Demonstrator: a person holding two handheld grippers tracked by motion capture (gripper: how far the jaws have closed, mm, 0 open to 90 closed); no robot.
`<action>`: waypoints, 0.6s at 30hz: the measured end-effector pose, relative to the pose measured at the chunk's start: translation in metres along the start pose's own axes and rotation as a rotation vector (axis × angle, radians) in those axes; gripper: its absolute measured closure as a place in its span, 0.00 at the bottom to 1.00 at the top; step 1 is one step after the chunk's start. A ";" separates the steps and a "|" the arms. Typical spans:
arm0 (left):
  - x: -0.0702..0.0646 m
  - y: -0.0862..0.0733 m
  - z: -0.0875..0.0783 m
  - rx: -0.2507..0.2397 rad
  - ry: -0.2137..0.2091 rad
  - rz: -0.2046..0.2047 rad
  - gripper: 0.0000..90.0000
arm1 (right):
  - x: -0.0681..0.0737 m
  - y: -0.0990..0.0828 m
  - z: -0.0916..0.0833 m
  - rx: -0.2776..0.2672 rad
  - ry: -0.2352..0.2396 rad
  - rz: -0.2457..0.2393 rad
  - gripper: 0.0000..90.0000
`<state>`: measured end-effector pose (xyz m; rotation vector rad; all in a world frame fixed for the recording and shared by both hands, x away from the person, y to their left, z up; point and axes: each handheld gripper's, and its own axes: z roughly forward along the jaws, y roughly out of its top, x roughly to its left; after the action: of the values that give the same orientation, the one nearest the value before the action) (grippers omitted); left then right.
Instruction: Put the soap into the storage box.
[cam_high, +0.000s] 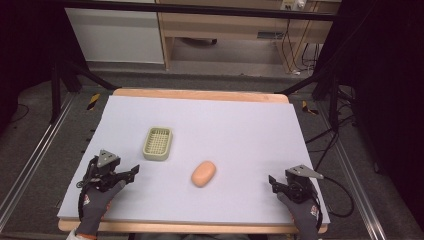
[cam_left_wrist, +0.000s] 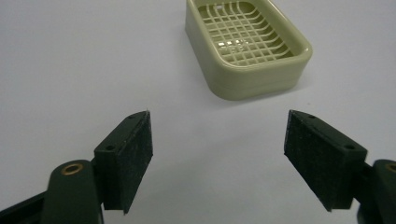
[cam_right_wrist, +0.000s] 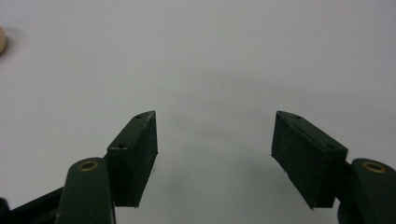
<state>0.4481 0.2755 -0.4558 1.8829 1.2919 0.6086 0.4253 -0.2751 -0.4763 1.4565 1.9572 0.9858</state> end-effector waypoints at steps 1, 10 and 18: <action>-0.001 0.000 0.000 0.001 -0.002 0.002 0.27 | -0.001 0.000 0.000 0.000 -0.008 -0.001 0.35; -0.009 0.003 -0.001 0.001 -0.041 0.011 0.28 | -0.001 -0.001 -0.001 -0.003 -0.002 0.001 0.35; -0.019 0.006 -0.001 -0.005 -0.077 0.015 0.28 | -0.001 -0.002 -0.001 -0.003 -0.012 0.012 0.34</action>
<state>0.4435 0.2571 -0.4493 1.8950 1.2262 0.5414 0.4238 -0.2764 -0.4773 1.4704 1.9399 0.9824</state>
